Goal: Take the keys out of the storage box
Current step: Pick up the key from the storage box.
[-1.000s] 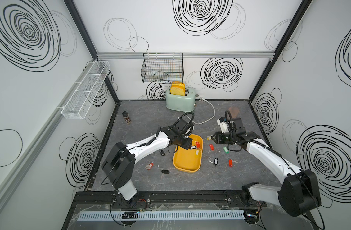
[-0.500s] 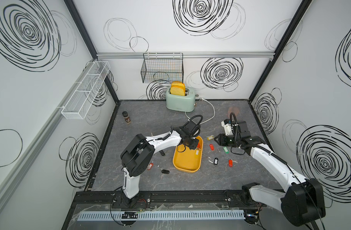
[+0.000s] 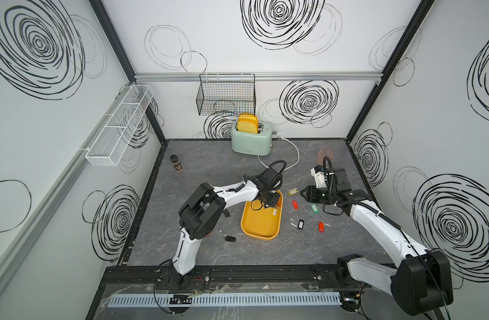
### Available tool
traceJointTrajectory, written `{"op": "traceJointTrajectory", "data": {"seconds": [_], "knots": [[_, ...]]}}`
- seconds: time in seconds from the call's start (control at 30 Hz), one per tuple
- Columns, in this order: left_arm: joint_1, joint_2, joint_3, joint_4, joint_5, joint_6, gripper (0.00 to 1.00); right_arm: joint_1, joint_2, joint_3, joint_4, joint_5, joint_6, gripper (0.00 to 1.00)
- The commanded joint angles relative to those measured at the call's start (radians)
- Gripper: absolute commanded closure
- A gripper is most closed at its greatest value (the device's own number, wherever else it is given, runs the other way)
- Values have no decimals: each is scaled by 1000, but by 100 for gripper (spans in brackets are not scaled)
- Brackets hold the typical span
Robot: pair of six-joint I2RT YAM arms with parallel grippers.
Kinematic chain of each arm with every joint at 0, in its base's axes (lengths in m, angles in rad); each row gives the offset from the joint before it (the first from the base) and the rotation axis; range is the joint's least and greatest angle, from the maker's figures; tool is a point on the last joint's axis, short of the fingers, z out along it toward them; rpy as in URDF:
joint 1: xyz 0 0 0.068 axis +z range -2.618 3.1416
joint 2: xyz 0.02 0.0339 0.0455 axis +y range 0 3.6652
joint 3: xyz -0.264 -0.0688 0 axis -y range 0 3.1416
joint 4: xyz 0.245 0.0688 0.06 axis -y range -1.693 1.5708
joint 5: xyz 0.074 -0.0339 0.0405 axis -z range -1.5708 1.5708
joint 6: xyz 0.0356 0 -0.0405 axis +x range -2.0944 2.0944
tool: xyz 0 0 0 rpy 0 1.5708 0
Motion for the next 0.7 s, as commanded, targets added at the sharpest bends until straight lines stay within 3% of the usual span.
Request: {"op": "traceJointTrajectory", "data": {"seconds": [0.0, 0.4, 0.67], "knots": [[-8, 16, 16, 11, -8, 11, 65, -6, -10, -5, -8, -14, -6, 69], [-9, 46, 14, 13, -7, 14, 74, -13, 2, 7, -11, -11, -15, 69], [-8, 45, 17, 12, -11, 14, 88, -19, 5, 10, -11, -12, -18, 69]]}}
